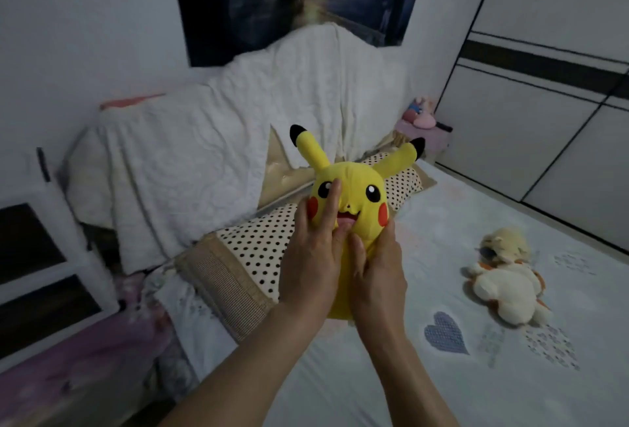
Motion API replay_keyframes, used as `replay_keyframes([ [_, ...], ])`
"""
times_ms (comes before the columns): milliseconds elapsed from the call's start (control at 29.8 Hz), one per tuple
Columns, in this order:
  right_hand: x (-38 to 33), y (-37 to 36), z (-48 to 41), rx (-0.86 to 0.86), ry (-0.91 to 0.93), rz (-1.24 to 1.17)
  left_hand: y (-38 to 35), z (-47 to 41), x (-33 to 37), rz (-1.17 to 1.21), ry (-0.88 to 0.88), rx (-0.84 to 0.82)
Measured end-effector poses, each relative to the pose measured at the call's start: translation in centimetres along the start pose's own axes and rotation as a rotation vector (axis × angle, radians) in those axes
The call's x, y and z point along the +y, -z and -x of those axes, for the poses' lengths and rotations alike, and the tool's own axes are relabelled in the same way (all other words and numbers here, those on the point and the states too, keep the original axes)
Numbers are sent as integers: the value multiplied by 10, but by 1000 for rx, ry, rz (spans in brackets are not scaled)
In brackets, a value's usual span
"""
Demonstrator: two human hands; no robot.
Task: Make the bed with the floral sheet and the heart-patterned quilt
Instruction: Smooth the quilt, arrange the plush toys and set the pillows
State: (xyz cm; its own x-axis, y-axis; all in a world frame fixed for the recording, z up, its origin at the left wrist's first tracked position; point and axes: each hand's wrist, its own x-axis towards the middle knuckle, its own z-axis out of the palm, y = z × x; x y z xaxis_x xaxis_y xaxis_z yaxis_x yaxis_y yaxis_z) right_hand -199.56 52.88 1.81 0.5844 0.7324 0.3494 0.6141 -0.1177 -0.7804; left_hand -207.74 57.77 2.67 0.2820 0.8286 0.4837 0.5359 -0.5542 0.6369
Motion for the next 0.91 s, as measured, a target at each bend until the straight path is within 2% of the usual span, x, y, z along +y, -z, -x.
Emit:
replay_keyframes([
  [168,-32,-36,15,-84,14,-9,37,6,-35,25,30,60],
  [335,-28,-58,16,-174,70,-42,43,14,-55,48,95,110],
  [469,-22,-78,20,-289,102,-118,52,25,-73,62,205,132],
  [603,-28,-97,18,-431,219,-231,65,33,-86,-14,352,170],
  [771,-34,-112,-2,-536,352,-259,71,26,-108,-55,317,192],
  [905,-31,-136,-6,-617,377,-228,68,25,-130,-99,376,174],
])
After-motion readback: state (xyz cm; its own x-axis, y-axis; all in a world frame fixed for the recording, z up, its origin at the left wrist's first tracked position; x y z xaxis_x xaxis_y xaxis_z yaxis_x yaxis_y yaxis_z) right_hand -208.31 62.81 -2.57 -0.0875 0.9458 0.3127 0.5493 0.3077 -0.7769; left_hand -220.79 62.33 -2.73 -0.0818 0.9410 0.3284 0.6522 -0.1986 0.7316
